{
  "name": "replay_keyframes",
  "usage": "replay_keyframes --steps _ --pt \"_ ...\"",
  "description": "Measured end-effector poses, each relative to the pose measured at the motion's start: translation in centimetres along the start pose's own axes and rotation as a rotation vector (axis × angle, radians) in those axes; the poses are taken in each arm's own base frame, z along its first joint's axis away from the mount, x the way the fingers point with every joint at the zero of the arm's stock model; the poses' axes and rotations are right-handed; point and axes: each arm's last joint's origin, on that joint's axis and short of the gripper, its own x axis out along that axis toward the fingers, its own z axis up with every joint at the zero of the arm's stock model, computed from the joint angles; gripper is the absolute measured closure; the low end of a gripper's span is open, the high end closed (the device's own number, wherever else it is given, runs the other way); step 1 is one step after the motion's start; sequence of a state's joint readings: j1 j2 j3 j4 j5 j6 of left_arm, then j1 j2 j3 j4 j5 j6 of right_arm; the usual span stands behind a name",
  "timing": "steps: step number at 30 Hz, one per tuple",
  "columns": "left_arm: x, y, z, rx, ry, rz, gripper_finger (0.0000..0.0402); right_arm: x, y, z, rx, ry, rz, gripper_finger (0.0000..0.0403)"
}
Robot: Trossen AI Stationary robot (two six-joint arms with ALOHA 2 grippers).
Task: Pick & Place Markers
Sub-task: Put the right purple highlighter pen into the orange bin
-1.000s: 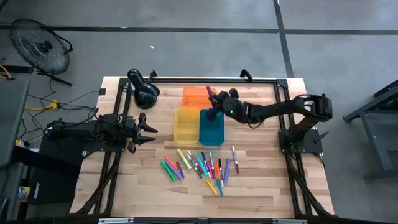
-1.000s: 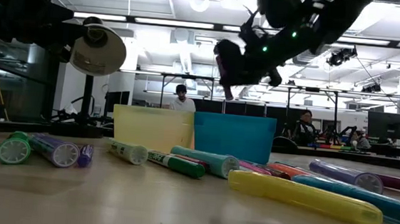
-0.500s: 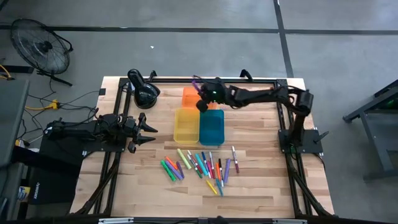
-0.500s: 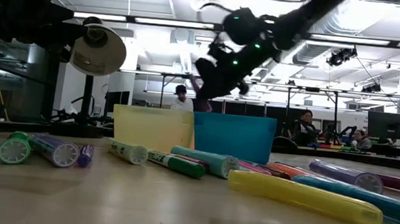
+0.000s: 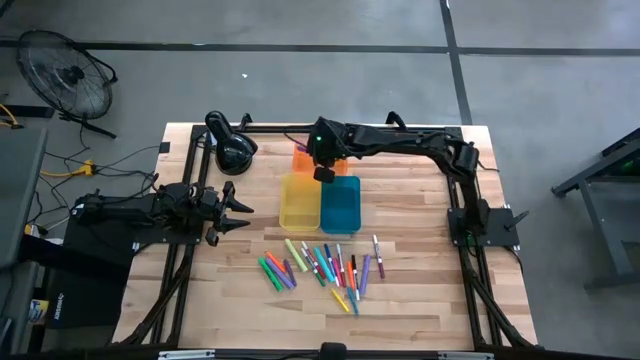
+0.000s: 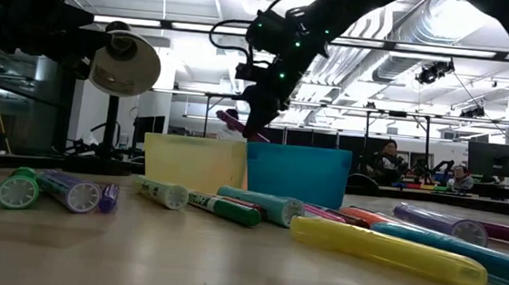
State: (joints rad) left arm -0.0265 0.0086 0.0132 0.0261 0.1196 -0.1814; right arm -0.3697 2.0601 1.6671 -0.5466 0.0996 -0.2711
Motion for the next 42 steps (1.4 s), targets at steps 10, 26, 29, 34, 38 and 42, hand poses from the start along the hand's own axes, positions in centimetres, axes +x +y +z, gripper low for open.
replay_keyframes --steps 10,26,29,34,38,42 --pt "0.0 0.0 0.0 0.000 0.000 0.000 0.0232 0.9 -1.5 -1.1 -0.042 0.125 0.044 0.0348" --pt "0.0 0.0 0.0 0.000 0.000 0.000 0.0232 1.9 -1.5 -3.6 -0.029 0.227 0.122 0.0330" --pt "0.0 0.0 0.0 0.000 0.000 0.000 0.0232 2.1 -1.4 -4.0 -0.027 0.240 0.125 0.0330" --pt "0.0 0.0 0.0 0.000 0.000 0.000 0.0232 2.1 -1.5 -3.9 -0.026 0.230 0.119 0.0326" --pt "0.0 0.0 0.0 0.000 0.000 0.000 0.0232 2.1 -1.5 -3.8 -0.026 0.220 0.116 0.0312" --pt "0.0 0.0 0.0 0.000 0.000 0.000 0.0232 2.1 -1.5 -3.8 -0.026 0.221 0.116 0.0297"
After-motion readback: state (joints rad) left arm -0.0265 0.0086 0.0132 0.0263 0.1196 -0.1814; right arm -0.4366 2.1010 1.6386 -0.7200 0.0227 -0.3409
